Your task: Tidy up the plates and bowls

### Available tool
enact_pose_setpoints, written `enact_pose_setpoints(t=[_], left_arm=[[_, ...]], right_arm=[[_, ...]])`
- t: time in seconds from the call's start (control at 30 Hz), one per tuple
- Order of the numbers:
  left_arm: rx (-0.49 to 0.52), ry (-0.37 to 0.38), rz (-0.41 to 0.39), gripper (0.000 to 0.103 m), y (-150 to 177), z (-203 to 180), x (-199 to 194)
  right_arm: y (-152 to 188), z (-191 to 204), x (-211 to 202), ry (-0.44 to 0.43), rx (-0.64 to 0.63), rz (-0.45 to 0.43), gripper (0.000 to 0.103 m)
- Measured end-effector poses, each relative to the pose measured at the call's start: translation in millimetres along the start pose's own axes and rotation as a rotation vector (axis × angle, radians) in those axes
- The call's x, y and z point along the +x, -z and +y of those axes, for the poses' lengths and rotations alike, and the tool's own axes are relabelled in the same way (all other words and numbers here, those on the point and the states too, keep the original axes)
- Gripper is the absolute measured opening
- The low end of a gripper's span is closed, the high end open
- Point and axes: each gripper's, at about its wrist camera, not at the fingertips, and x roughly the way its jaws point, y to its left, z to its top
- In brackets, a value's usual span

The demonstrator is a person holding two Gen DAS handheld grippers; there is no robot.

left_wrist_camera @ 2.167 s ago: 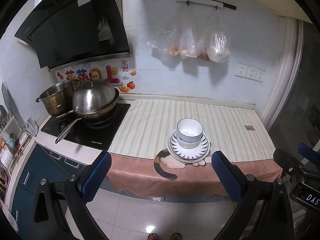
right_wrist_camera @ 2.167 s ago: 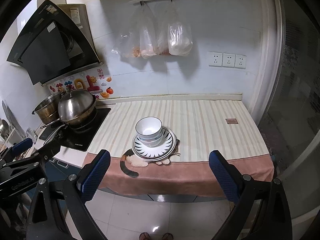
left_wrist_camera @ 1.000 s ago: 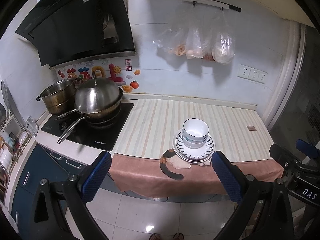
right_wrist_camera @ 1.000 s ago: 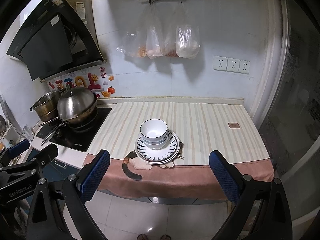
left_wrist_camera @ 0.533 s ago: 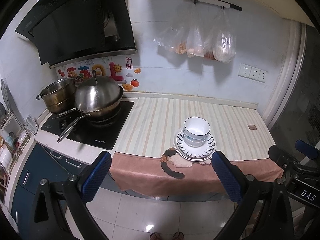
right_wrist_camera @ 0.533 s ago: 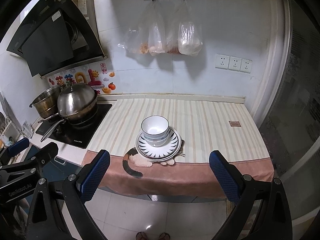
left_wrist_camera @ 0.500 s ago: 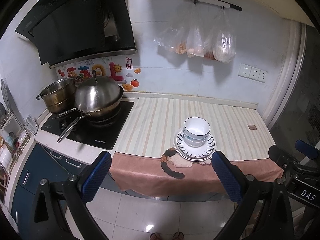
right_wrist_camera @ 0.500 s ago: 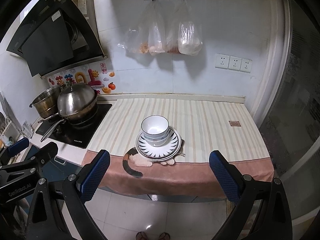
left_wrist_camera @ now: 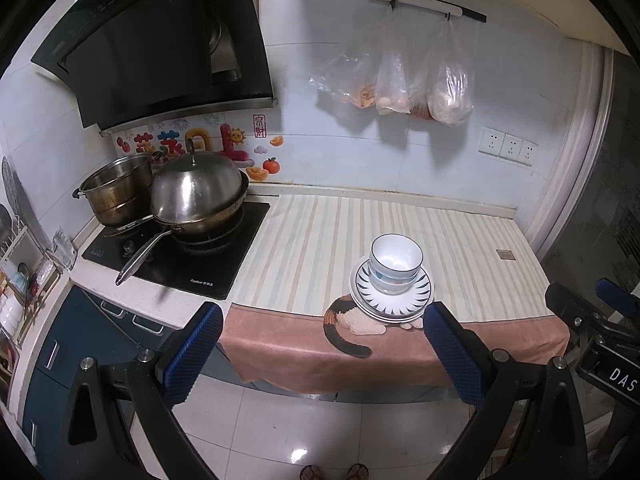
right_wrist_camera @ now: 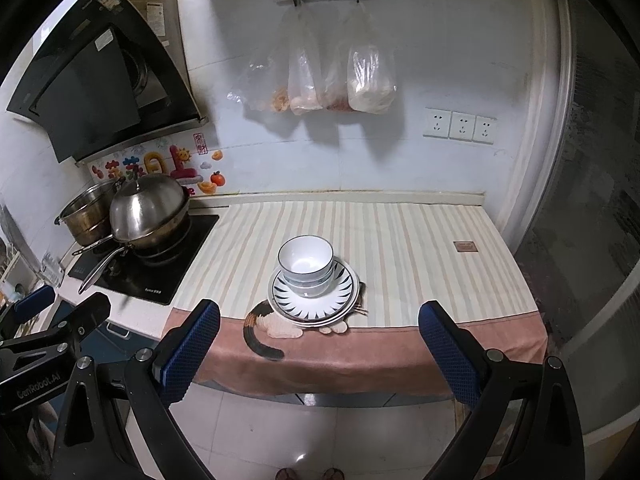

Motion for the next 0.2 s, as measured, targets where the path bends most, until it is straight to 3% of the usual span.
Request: enact_pose_setpoints(t=[0.2], left_arm=[[0.003, 0.004, -0.01, 0.103, -0.1, 3.0, 0.7]], right_arm=[[-0.7, -0.7, -1.3, 0.014, 0.016, -0.01, 0.102]])
